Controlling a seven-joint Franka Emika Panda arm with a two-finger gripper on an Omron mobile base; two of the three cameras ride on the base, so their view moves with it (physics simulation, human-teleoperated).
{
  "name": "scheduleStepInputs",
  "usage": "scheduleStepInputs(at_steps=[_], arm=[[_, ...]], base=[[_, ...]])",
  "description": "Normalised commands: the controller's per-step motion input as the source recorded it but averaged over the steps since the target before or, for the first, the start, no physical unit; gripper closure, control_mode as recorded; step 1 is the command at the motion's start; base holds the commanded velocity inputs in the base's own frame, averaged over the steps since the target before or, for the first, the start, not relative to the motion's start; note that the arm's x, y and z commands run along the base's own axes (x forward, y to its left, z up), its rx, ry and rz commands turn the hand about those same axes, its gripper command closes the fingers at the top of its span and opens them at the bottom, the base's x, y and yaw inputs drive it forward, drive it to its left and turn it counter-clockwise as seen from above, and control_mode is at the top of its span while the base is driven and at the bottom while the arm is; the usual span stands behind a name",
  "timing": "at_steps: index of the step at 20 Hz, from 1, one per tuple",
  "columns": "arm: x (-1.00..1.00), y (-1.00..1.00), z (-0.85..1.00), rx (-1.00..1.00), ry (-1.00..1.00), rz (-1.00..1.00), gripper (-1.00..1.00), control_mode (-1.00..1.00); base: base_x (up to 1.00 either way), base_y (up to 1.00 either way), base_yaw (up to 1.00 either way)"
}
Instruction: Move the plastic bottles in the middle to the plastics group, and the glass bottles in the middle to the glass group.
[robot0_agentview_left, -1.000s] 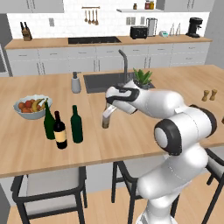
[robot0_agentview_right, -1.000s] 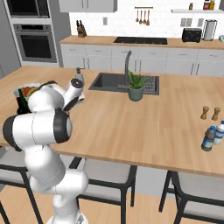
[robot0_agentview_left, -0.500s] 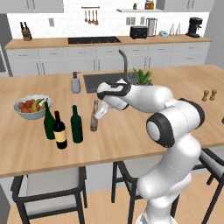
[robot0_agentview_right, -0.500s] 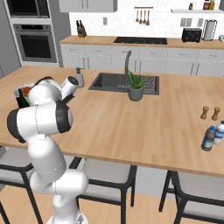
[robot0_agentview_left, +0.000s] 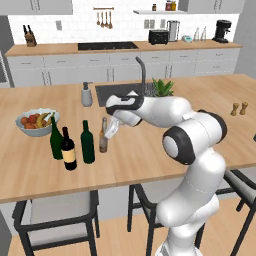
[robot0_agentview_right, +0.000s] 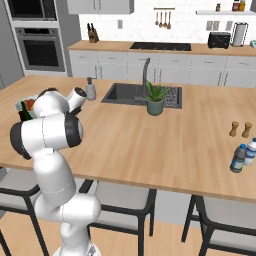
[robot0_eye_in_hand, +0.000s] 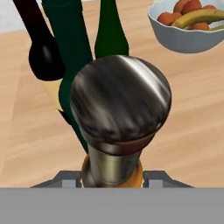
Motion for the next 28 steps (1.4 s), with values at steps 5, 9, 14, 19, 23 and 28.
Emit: scheduleStepInputs(at_steps=[5,9,14,19,23,28], arm=[[-0.01,0.00,-0.10,-0.07,-0.09,0.00,1.00,-1.00],[-0.03,0.00,-0.31,0.00,-0.23,0.01,1.00,-1.00],[-0.01,0.00,-0.46,0.00,-0.05,0.01,1.00,-1.00],[0.00,0.00,-0.11,0.00,0.03,0.00,1.00,-1.00],[0.00,0.05,-0.03,0.00,0.03,0.01,1.00,-1.00],[0.13,0.19,-0.21,0.00,0.00,0.05,1.00,-1.00]], base=[[0.00,0.00,0.00],[0.00,0.00,0.00],[0.00,0.00,0.00],[0.00,0.00,0.00],[0.00,0.00,0.00],[0.00,0.00,0.00]])
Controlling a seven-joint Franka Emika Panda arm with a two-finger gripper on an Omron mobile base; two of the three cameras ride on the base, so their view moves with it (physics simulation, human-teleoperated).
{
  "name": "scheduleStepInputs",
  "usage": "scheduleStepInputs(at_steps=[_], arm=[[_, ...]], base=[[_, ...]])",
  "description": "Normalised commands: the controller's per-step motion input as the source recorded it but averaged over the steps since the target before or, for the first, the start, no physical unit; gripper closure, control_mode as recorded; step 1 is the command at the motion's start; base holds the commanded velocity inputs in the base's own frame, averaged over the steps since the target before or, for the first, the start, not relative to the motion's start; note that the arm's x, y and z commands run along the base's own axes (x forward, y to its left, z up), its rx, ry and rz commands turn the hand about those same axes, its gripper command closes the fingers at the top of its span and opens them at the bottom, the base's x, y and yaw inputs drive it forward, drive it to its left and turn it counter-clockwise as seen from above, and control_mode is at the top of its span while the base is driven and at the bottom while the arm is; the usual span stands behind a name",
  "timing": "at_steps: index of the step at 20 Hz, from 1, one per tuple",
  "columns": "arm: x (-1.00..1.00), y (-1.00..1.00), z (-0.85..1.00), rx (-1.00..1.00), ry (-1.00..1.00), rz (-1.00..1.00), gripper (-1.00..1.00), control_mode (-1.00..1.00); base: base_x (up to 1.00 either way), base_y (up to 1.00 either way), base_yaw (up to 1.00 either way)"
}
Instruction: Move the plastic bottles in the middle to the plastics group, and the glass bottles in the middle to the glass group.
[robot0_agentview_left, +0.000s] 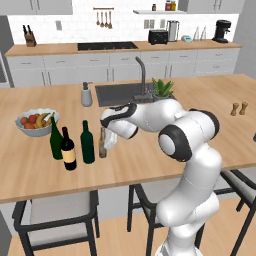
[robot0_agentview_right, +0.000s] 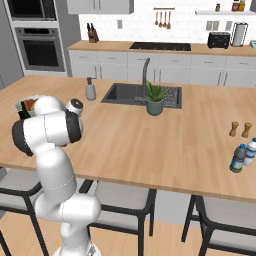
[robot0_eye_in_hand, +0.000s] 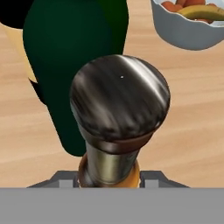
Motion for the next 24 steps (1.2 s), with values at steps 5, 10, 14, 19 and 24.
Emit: scheduleStepInputs(at_steps=[5,10,14,19,24], arm=[[0.02,0.10,-0.28,0.00,0.00,0.02,1.00,-1.00],[-0.01,0.00,-0.04,0.00,0.00,0.00,-1.00,-1.00],[-0.01,0.00,0.00,0.00,0.00,0.00,-1.00,-1.00],[-0.02,0.00,0.00,0.00,0.00,0.00,-1.00,-1.00],[-0.02,0.00,0.00,0.00,-0.01,0.00,-1.00,-1.00]], base=[[0.00,0.00,0.00],[0.00,0.00,0.00],[0.00,0.00,0.00],[0.00,0.00,0.00],[0.00,0.00,0.00]])
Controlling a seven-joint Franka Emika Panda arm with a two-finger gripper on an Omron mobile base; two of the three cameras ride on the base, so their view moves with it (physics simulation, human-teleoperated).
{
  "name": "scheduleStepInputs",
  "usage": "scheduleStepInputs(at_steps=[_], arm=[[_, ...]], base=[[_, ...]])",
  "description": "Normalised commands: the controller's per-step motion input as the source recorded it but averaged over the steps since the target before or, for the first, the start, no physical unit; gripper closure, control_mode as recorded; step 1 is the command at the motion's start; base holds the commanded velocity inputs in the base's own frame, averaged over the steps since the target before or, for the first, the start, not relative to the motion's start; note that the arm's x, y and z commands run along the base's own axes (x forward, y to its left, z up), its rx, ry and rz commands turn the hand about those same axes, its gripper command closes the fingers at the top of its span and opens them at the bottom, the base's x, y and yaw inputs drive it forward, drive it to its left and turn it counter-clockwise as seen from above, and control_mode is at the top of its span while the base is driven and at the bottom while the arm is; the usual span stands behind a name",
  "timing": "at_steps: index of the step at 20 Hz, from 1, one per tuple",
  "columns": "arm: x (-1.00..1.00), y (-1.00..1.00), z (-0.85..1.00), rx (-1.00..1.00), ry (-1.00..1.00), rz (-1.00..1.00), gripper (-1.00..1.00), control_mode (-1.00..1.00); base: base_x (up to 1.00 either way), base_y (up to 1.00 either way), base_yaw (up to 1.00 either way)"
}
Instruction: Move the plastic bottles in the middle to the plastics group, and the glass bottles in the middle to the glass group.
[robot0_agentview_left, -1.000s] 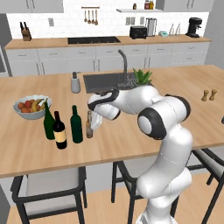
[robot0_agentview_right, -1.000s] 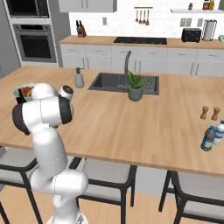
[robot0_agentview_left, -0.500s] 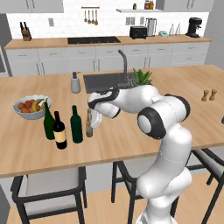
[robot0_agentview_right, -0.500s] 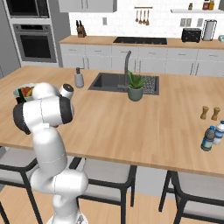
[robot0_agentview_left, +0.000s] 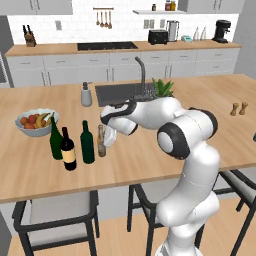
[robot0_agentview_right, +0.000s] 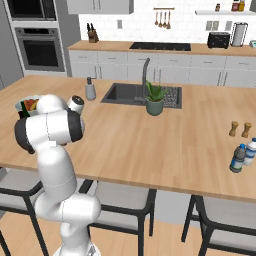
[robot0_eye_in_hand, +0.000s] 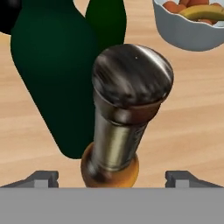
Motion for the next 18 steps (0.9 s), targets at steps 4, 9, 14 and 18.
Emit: scheduleStepInputs(at_steps=[4,9,14,18], arm=[[-0.11,-0.20,0.29,0.01,0.00,0.00,-1.00,-1.00],[-0.19,-0.40,0.72,0.05,0.00,-0.02,-1.00,-1.00],[-0.37,-0.55,0.87,0.06,0.02,-0.07,-1.00,-1.00],[-0.48,-0.71,0.98,0.00,0.20,-0.23,-1.00,-1.00]], base=[[0.00,0.00,0.00],[0.00,0.00,0.00],[0.00,0.00,0.00],[0.00,0.00,0.00]])
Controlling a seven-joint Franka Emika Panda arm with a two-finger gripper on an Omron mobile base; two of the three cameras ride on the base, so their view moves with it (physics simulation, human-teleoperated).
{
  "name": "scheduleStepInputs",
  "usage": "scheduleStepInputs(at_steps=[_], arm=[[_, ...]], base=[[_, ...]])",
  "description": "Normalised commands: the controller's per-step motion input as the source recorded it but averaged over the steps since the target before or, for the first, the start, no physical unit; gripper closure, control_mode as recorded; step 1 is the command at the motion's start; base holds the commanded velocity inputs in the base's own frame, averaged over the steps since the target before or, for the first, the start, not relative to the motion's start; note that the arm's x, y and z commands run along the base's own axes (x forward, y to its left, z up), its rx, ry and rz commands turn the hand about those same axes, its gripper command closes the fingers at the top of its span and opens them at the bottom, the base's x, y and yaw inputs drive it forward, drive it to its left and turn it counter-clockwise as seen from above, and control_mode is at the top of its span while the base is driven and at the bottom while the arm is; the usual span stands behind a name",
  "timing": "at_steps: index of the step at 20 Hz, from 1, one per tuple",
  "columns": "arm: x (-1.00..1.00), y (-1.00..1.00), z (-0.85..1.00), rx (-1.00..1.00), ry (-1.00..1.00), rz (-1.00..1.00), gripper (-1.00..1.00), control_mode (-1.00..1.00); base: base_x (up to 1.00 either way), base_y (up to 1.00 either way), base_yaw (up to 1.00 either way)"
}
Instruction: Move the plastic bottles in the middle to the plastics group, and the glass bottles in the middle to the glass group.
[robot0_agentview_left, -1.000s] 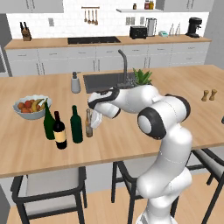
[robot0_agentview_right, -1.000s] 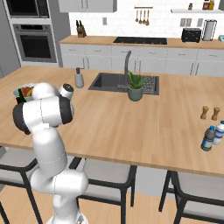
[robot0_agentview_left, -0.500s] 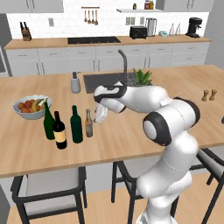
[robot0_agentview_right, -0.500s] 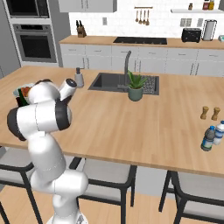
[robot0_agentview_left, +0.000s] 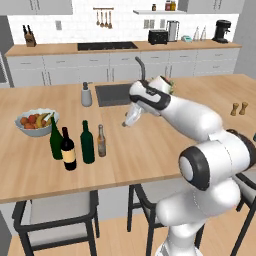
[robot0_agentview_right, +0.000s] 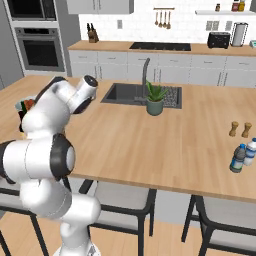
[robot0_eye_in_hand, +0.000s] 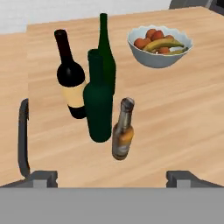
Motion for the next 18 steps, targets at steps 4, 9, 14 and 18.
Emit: scheduleStepInputs(at_steps=[4,9,14,18], arm=[[-0.74,-0.69,0.75,0.00,0.21,-0.35,-1.00,-1.00],[-0.82,-0.46,0.31,0.00,0.21,-0.41,-1.00,-1.00],[-0.90,-0.38,0.00,0.02,0.02,-0.35,-1.00,-1.00],[-0.87,-0.52,0.00,0.08,-0.11,-0.33,-1.00,-1.00]], base=[[0.00,0.00,0.00],[0.00,0.00,0.00],[0.00,0.00,0.00],[0.00,0.00,0.00]])
